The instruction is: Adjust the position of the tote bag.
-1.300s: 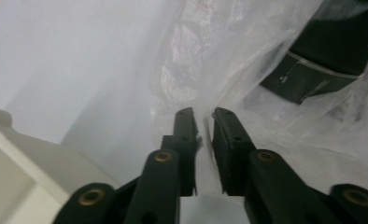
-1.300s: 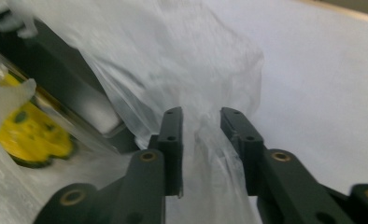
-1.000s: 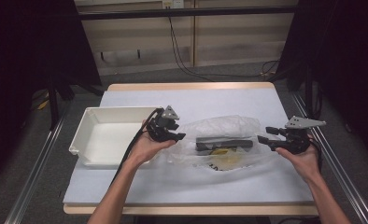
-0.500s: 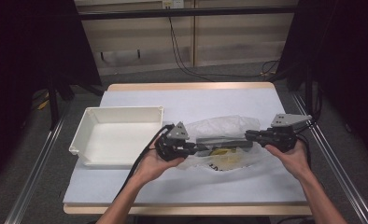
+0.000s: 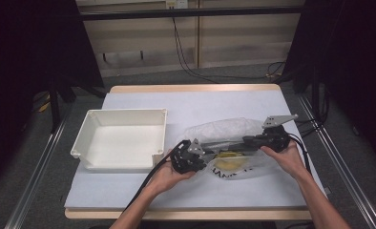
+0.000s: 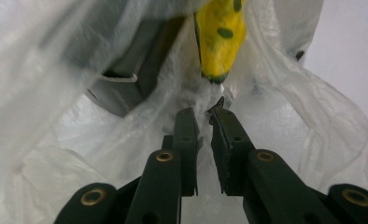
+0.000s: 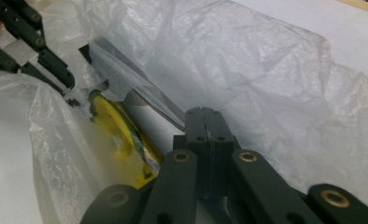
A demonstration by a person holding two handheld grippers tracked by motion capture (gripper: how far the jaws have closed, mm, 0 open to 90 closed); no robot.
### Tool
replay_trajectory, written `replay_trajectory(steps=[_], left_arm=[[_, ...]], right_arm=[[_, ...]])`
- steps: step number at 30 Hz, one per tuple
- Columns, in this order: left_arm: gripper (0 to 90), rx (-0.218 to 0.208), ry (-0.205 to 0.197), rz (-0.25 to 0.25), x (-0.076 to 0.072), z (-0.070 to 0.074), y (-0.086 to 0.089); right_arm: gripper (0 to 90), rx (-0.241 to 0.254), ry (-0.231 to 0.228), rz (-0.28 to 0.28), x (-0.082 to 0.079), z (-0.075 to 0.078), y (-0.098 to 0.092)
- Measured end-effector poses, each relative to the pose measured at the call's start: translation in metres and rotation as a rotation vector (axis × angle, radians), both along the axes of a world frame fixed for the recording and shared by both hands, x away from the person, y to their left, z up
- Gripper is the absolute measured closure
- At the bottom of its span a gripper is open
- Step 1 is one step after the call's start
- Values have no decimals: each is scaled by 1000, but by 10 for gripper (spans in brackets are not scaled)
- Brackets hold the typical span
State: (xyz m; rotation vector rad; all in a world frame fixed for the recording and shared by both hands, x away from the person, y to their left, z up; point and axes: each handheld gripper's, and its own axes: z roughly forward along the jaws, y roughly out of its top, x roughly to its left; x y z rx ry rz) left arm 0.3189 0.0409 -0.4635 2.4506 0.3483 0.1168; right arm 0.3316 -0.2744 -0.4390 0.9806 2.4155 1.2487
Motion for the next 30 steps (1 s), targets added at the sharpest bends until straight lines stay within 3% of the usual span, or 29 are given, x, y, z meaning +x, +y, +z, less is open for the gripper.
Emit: replay_trajectory(steps=[7,15,20,21,26,30], left_arm=[[812,27,-11,-20,-4,-3,1],[860,19,-1,-53,-9,-4,7],[874,20,-1,-68,-13,-4,11],[880,17,-5,-75,-15,-4,13],[886,11,0,-81,-17,-5,18],[891,13,-4,-91,-21,-5,22]], right_arm=[[900,15,6,-52,11,-4,-7],[900,22,16,-117,31,-11,-19],[900,51,34,-148,42,-19,-25],[900,34,51,-153,48,-24,-27],[900,50,73,-180,55,-34,-31],[900,17,91,-190,59,-42,-32]])
